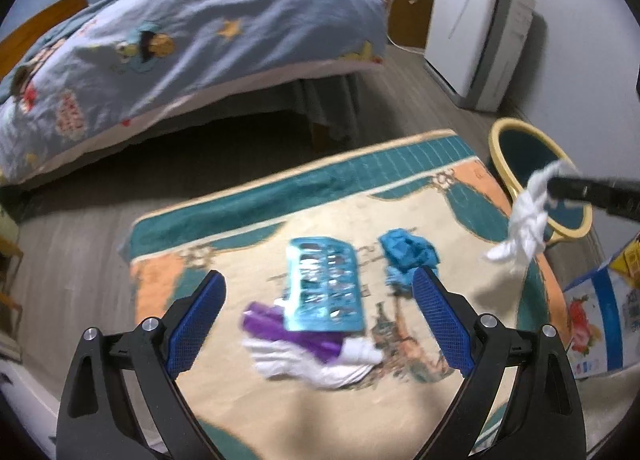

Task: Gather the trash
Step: 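Grasp the white tissue with the right tool while the left grasps the blue crumpled wrapper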

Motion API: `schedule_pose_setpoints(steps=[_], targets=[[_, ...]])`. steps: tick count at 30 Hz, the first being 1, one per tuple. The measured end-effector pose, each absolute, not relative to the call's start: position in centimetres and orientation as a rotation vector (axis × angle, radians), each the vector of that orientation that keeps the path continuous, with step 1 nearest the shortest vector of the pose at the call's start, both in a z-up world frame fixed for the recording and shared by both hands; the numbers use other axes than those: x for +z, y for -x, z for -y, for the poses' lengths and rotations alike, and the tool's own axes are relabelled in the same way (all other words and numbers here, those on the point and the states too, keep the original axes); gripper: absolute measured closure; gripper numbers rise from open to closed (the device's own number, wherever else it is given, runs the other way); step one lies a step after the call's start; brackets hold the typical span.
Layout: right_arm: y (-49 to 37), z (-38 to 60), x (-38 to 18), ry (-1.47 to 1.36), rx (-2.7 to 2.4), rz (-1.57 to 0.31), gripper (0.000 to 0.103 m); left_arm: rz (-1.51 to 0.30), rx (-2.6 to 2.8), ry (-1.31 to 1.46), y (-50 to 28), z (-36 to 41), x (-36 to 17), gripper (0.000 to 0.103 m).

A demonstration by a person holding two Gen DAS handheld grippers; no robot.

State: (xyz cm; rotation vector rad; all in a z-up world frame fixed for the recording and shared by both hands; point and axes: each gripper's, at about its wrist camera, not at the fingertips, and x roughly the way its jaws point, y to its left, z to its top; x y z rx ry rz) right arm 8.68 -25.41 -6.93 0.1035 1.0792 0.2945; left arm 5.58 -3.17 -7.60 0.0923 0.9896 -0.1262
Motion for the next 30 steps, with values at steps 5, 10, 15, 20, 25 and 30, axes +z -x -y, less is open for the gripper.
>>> schedule_pose_setpoints(steps=[5, 10, 15, 20, 25, 30], targets=[[-9.1, 26.6, -6.7, -0.058, 0.265, -1.054, 0.101, -1.012, -0.177, -0.18, -6.6, 7.3, -10.1, 0.009], [-9.3, 28.7, -6.2, -0.082, 0.265, -1.041, 0.101, -1.036, -0.2, -0.208, -7.4, 9.8, -11.7, 0.009], [-9.2, 30.3, -6.3, -0.108, 0.252, -1.044, 0.101, -1.063, -0.213, -0.168, -8.2, 11.0, -13.2, 0.012], [-9.0, 30.7, -6.3, -0.106, 0.256, -1.042, 0.101, -1.107, -0.224, -0.15, -8.8, 12.3, -15.4, 0.022], [-9.1, 31.0, -6.5, -0.105, 0.255, -1.049, 0.101, -1.129, -0.215, -0.183, -9.1, 12.7, -16.9, 0.046], [-9.3, 30.8, -6.6, -0.101, 0.261, -1.055, 0.101, -1.099, -0.238, -0.17, -8.9, 12.4, -15.7, 0.06]])
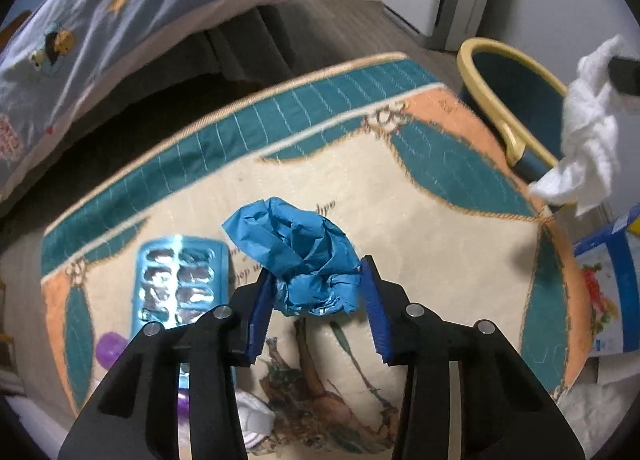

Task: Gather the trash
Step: 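Grasp the white tissue with the right tool while the left grasps the blue crumpled wrapper, then carry the tissue and blue wrapper over the bin and open both tools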

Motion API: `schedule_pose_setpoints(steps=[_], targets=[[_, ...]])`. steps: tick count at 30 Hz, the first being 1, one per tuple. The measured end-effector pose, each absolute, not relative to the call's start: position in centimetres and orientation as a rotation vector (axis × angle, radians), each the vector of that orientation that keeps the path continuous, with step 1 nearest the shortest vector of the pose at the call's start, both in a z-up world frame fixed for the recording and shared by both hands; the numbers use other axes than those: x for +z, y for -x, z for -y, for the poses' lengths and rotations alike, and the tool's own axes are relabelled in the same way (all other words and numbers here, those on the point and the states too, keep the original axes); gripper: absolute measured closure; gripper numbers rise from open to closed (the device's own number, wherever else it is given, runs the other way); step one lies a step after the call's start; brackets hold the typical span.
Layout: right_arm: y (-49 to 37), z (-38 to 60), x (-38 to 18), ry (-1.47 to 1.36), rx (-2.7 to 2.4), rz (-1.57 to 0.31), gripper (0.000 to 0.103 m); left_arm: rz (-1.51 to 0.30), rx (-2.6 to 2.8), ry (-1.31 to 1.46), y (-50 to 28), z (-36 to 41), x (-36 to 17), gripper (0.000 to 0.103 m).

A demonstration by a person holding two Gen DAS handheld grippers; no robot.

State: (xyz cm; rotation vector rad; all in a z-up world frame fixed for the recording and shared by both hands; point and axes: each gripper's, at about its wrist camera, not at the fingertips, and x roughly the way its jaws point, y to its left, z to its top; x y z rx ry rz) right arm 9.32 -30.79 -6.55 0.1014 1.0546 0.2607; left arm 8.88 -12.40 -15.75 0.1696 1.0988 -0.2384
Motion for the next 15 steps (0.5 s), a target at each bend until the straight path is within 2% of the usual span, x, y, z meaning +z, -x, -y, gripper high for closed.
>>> schedule_pose_setpoints(steps=[15], targets=[[-9.1, 30.4, -6.3, -0.097, 0.264, -1.044, 0.101, -1.01, -0.271, -0.148, -7.7, 12.7, -11.6, 0.06]])
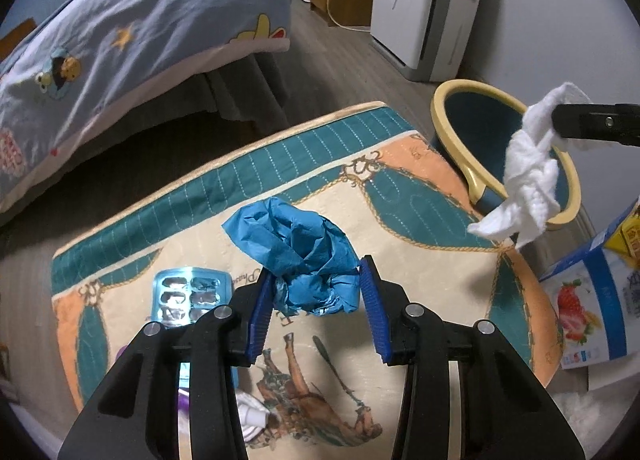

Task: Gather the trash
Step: 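Carry the tissue and blue wrapper over the bin and open both tools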

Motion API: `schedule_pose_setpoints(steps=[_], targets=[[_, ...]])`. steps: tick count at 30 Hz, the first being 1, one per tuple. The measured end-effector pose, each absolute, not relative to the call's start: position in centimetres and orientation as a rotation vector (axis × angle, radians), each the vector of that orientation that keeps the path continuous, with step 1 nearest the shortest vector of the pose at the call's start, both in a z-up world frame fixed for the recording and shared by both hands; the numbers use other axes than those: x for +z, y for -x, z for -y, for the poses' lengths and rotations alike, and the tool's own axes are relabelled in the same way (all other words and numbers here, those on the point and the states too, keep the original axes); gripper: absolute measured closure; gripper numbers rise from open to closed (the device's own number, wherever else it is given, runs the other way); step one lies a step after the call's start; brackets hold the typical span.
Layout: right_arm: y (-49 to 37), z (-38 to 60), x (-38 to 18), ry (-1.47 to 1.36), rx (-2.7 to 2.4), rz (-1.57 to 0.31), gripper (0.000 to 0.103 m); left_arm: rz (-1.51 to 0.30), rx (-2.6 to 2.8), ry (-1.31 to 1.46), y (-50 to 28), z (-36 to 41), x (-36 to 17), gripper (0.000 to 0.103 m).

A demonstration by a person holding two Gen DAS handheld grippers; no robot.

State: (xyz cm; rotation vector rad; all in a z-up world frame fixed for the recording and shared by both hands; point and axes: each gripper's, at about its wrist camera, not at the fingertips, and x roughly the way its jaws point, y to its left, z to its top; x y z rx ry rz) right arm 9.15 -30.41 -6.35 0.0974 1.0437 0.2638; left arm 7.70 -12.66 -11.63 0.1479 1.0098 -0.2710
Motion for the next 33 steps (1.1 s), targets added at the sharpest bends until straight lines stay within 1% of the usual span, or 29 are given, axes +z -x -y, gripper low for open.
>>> schedule_pose_setpoints(steps=[6, 19, 22, 24, 29, 33], targets=[[-9.4, 30.9, -6.2, -0.097, 0.269, -1.039, 0.101, -0.999, -0.282, -0.163, -7.5, 13.8, -11.3, 0.06], [-10.5, 37.0, -6.6, -0.22, 0.176, -1.036, 0.101, -0.971, -0.359, -0.217, -7.2, 18.0, -10.5, 0.06], [-10.7, 38.6, -6.5, -0.236, 0.145, -1.024, 0.101, -0.973, -0.398, -0.247, -7.5, 19.6, -9.6, 0.06], [-10.8, 39.5, -6.4, -0.241, 0.12, -1.013, 0.101, -0.942, -0.426, -0.284, -7.9, 20.9, -8.0, 0.06], [-10.6, 42.5, -6.2, -0.289, 0.061, -0.975, 0.101, -0.897, -0.494, -0.254, -9.8, 23.4, -4.6, 0.06], [-10.3, 45.0, -6.6, -0.305, 0.005, -0.959, 0.101, -0.884, -0.532, -0.188, -10.2, 24.9, -4.9, 0.06]])
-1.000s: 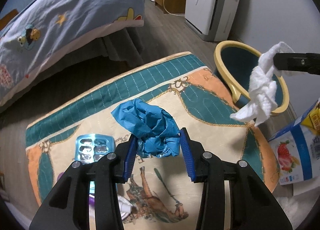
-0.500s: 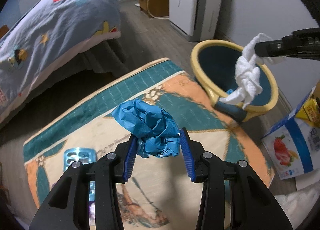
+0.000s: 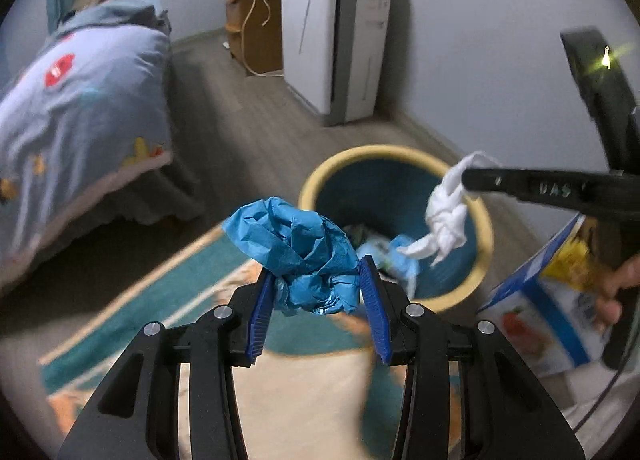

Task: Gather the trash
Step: 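Carry the tissue and blue wrapper over the bin and open both tools, then move both tools back over the remaining trash on the mat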

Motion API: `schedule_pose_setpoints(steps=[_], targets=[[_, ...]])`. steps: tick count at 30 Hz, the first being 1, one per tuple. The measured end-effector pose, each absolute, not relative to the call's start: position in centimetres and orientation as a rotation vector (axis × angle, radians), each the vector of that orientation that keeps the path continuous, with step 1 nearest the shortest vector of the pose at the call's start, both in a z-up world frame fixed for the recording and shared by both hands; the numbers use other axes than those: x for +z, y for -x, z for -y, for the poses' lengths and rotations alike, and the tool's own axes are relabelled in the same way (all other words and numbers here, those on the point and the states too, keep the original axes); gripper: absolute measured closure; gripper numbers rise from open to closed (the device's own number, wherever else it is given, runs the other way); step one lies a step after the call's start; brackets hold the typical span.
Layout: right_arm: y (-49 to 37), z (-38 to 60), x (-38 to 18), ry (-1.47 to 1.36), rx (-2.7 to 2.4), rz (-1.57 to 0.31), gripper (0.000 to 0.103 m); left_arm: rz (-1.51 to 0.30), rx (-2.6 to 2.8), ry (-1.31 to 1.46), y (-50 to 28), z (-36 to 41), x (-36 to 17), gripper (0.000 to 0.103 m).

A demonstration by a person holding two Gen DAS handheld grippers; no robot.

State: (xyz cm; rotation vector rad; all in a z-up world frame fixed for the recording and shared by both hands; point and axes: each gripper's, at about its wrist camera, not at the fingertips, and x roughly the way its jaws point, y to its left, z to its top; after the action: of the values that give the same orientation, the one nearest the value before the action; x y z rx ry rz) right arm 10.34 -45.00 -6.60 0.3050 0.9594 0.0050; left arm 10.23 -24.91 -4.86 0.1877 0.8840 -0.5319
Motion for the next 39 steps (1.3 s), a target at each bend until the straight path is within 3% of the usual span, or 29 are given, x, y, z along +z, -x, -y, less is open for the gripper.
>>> schedule_pose_setpoints(steps=[15, 24, 26, 29, 30, 33, 35, 37, 39], targets=[[-10.6, 50.0, -10.7, -0.353, -0.143, -1.042, 0.101, -0.946, -0.598, -0.257, -11.3, 32.0, -10.5, 0.06], [-10.1, 50.3, -8.3, -0.395, -0.096, -0.887, 0.101, -0.874, -0.573, -0.192, -12.3, 31.8, -9.3, 0.059], [-9.9, 50.3, -7.7, -0.403, -0.094, -0.851, 0.101, -0.849, -0.573, -0.198, -12.2, 31.8, -8.8, 0.057], [-9.9, 50.2, -7.4, -0.404, -0.096, -0.841, 0.097, -0.85, -0.588, -0.212, -12.1, 32.2, -8.7, 0.038], [-10.0, 50.1, -7.4, -0.399, -0.1, -0.846, 0.088, -0.847, -0.584, -0.216, -12.0, 32.2, -8.7, 0.03], [-10.0, 49.9, -7.4, -0.396, -0.115, -0.857, 0.044, -0.845, -0.583, -0.225, -11.7, 32.3, -8.7, 0.021], [-10.0, 49.7, -7.1, -0.397, -0.127, -0.848, 0.033, -0.846, -0.575, -0.236, -11.5, 32.3, -8.8, 0.014], [-9.9, 49.4, -6.9, -0.398, -0.13, -0.845, 0.015, -0.845, -0.561, -0.247, -11.3, 32.0, -8.7, 0.01], [-9.9, 49.0, -6.6, -0.397, -0.129, -0.839, 0.009, -0.848, -0.551, -0.259, -11.0, 31.5, -8.6, 0.01]])
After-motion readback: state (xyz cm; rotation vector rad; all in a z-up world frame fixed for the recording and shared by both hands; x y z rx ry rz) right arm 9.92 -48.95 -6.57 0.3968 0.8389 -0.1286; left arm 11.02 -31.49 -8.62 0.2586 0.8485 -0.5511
